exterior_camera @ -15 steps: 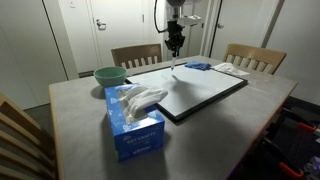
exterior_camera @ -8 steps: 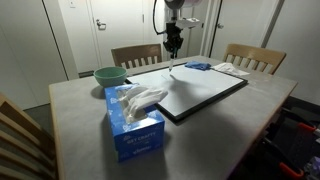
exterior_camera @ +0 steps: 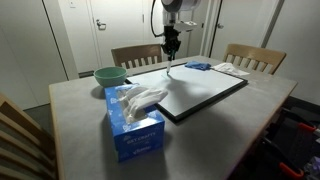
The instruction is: Use the green marker to draw a smiley face on the board then put it back in the bowl
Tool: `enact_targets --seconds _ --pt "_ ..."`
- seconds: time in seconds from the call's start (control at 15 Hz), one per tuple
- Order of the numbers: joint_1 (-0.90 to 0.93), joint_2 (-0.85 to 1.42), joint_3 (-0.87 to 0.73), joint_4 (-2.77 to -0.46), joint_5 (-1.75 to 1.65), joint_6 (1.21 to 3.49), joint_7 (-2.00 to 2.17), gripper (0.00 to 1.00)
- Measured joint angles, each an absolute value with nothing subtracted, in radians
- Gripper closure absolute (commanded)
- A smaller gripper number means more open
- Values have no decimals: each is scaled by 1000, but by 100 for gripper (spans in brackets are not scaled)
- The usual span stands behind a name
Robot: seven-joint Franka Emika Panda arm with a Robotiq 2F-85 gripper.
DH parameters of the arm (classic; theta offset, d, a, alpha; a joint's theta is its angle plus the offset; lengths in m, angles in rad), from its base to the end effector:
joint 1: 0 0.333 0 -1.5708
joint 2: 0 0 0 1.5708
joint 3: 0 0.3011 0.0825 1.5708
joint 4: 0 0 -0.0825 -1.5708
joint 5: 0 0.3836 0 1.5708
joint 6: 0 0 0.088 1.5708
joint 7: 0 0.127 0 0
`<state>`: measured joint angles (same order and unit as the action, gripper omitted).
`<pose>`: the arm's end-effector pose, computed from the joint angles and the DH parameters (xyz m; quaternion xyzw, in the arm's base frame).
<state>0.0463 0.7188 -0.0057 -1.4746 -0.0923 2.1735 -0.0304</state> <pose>0.7053 0.0242 0.2201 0.9972 0.0626 -0.0098 0.0397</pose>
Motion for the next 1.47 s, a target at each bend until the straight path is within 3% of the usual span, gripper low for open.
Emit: enact_targets --seconds 1.47 --pt "46 712 6 -1458 -43 2025 -30 95"
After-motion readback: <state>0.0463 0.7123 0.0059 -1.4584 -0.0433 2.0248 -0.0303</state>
